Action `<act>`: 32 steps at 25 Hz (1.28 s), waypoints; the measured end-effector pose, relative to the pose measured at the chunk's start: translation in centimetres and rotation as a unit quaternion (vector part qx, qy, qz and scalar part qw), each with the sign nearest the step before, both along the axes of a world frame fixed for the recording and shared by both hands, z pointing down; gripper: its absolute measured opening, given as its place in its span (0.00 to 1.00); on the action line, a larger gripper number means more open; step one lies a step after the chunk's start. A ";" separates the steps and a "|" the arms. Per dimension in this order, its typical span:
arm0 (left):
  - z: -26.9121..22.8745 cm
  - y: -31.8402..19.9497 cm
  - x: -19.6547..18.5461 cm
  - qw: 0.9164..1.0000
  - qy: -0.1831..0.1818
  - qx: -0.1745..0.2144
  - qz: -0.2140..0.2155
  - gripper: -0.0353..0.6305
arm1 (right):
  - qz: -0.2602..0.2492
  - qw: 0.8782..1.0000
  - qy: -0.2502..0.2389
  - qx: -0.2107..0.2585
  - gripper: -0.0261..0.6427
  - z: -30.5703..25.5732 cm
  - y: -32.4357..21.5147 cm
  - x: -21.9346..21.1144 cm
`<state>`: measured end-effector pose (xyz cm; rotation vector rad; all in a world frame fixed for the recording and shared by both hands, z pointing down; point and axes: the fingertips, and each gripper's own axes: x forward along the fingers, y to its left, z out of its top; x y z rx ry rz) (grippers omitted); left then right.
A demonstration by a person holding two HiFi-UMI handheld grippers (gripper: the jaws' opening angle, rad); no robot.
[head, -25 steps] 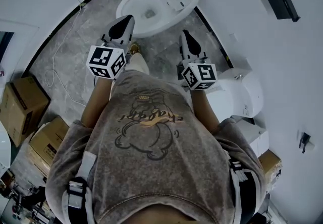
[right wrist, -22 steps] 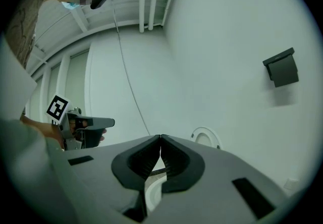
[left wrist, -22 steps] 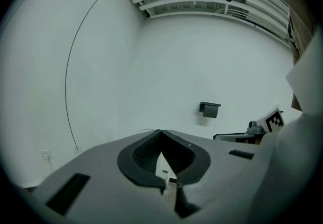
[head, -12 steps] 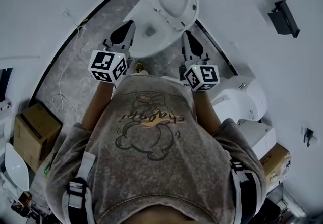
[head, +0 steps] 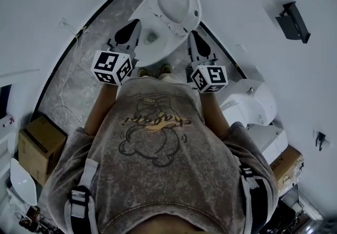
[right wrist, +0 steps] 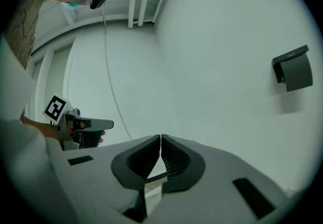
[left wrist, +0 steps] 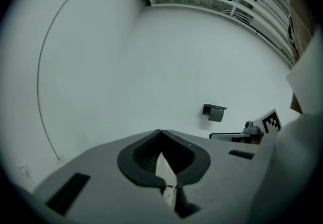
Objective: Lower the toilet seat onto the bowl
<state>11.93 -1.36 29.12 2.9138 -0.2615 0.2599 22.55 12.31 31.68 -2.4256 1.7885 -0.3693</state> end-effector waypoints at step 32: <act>2.6 -3.6 5.5 0.999 -0.020 -0.031 -0.016 0.07 | -0.052 0.993 -0.010 -0.102 0.44 8.6 -12.8 13.8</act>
